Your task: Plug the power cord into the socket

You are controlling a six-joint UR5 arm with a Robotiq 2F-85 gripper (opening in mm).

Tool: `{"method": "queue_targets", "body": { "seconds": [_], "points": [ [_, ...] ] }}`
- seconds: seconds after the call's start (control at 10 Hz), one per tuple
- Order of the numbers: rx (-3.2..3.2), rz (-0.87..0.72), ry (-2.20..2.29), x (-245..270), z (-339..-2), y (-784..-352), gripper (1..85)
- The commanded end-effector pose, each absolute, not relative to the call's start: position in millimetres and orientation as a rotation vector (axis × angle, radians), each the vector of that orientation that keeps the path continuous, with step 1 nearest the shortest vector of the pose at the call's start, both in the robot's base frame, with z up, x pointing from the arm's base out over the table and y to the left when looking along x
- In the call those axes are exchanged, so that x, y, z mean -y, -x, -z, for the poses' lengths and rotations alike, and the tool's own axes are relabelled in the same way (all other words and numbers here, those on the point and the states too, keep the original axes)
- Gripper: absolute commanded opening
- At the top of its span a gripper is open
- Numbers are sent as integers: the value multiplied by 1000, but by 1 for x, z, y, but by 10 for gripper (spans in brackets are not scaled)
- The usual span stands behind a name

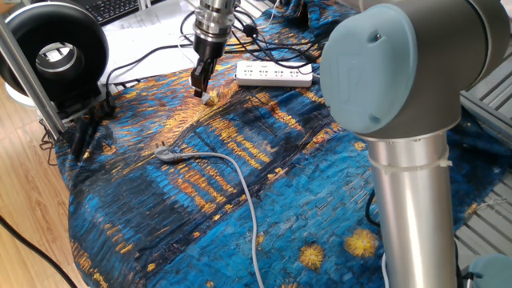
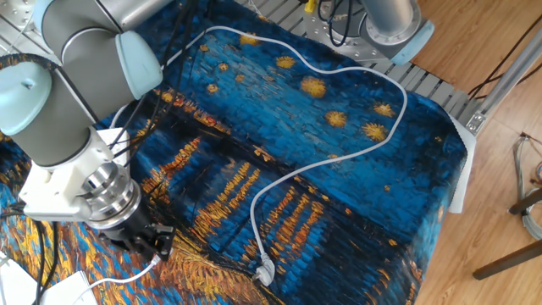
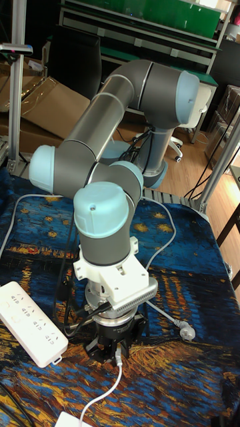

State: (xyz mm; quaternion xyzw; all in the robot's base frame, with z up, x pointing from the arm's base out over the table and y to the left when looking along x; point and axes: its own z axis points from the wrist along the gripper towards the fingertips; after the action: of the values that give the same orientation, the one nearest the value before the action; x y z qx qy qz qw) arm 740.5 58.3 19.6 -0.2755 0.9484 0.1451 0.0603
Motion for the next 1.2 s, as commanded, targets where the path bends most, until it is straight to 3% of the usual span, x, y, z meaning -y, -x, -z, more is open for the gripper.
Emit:
{"method": "queue_targets", "body": {
  "seconds": [0.0, 0.3, 0.5, 1.0, 1.1],
  "points": [
    [-2852, -454, 831, -60, -18, -743, 327],
    [-2864, -479, 811, -64, -16, -733, 327],
    [-2901, -456, 790, -63, -22, -725, 270],
    [-2956, -410, 736, -57, -35, -706, 30],
    [-2960, -391, 714, -58, -42, -700, 13]
  ]
}}
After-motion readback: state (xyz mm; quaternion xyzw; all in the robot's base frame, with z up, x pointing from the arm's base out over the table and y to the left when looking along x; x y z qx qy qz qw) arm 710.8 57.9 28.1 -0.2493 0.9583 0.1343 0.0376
